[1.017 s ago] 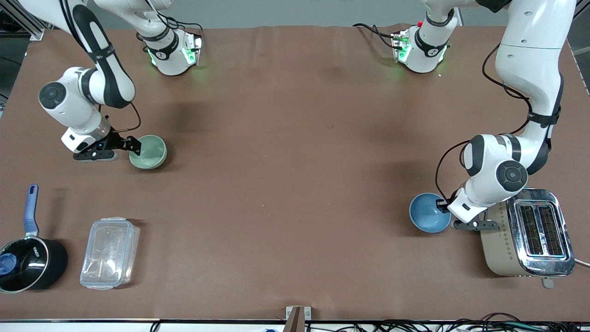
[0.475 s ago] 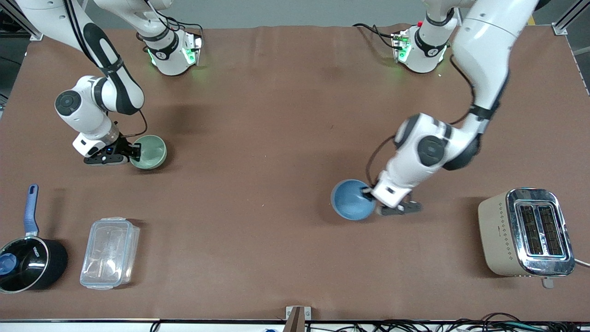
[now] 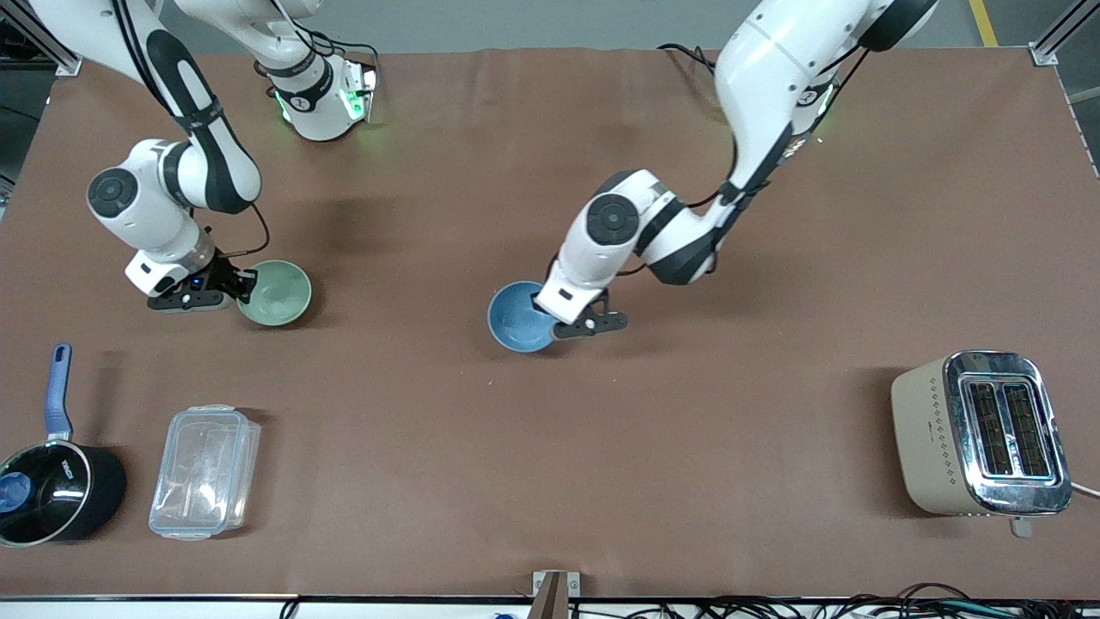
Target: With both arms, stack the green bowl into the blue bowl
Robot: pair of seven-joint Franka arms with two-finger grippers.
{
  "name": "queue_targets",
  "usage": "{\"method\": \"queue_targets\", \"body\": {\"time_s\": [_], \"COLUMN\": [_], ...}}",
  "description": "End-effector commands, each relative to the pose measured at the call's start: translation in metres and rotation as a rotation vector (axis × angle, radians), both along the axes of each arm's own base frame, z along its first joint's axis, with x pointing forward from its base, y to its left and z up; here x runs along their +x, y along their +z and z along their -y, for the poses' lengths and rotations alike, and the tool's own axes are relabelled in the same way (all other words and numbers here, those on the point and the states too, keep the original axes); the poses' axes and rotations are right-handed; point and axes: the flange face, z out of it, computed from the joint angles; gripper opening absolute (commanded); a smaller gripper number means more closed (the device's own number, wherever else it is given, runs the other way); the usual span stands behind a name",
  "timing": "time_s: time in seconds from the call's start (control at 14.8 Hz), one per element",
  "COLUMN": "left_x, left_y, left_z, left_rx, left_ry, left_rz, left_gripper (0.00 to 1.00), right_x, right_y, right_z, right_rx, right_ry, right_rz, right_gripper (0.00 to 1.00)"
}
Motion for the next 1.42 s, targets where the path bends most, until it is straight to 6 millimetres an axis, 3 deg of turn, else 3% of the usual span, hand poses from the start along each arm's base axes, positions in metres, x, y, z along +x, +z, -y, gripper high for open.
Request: {"method": "queue_targets", "body": {"time_s": [0.0,0.07,0.14,0.2,0.27,0.41,0.47,0.54,0.68,0.81,0.88,1.02,1.15,1.29,1.36], "left_x": [-0.001,-0.001,-0.001,0.003,0.011,0.046,0.065,0.083,0.100,0.111,0.114,0.110,0.112,0.106,0.099], "left_y": [-0.025,-0.029,-0.025,-0.016,0.002,0.055,0.095,0.129,0.194,0.251,0.279,0.323,0.350,0.365,0.373], "left_z": [0.015,0.015,0.015,0.014,0.009,-0.024,-0.044,-0.075,-0.137,-0.198,-0.238,-0.289,-0.349,-0.387,-0.395], "left_rx": [0.015,0.016,0.014,0.012,0.006,0.019,0.038,0.087,0.189,0.237,0.256,0.260,0.215,0.160,0.161], "left_ry": [-0.006,-0.006,-0.007,-0.003,0.006,0.053,0.072,0.082,0.017,-0.032,-0.071,-0.161,-0.210,-0.242,-0.245], "left_rz": [0.009,0.006,0.011,0.018,0.039,0.092,0.128,0.148,0.169,0.174,0.164,0.165,0.162,0.138,0.126], "left_gripper": [0.07,0.11,0.24,0.68,0.97,1.00,1.00,1.00,1.00,1.00,1.00,1.00,1.00,1.00,1.00], "right_x": [0.047,0.058,0.064,0.068,0.068,0.063,0.060,0.059,0.050,0.043,0.040,0.033,0.032,0.041,0.042], "right_y": [0.068,0.087,0.102,0.112,0.117,0.120,0.123,0.128,0.131,0.111,0.099,0.077,0.063,0.053,0.048], "right_z": [-0.030,-0.051,-0.080,-0.107,-0.129,-0.177,-0.206,-0.228,-0.287,-0.338,-0.355,-0.381,-0.396,-0.403,-0.407], "right_rx": [0.024,0.038,0.065,0.091,0.113,0.185,0.223,0.241,0.267,0.308,0.323,0.330,0.315,0.285,0.269], "right_ry": [-0.042,-0.067,-0.100,-0.133,-0.160,-0.210,-0.237,-0.271,-0.329,-0.385,-0.398,-0.417,-0.432,-0.442,-0.446], "right_rz": [-0.075,-0.100,-0.124,-0.145,-0.151,-0.163,-0.160,-0.140,-0.102,-0.078,-0.076,-0.068,-0.036,-0.011,-0.002], "right_gripper": [0.00,0.00,0.00,0.00,0.00,0.00,0.00,0.00,0.00,0.00,0.00,0.00,0.00,0.00,0.00]}}
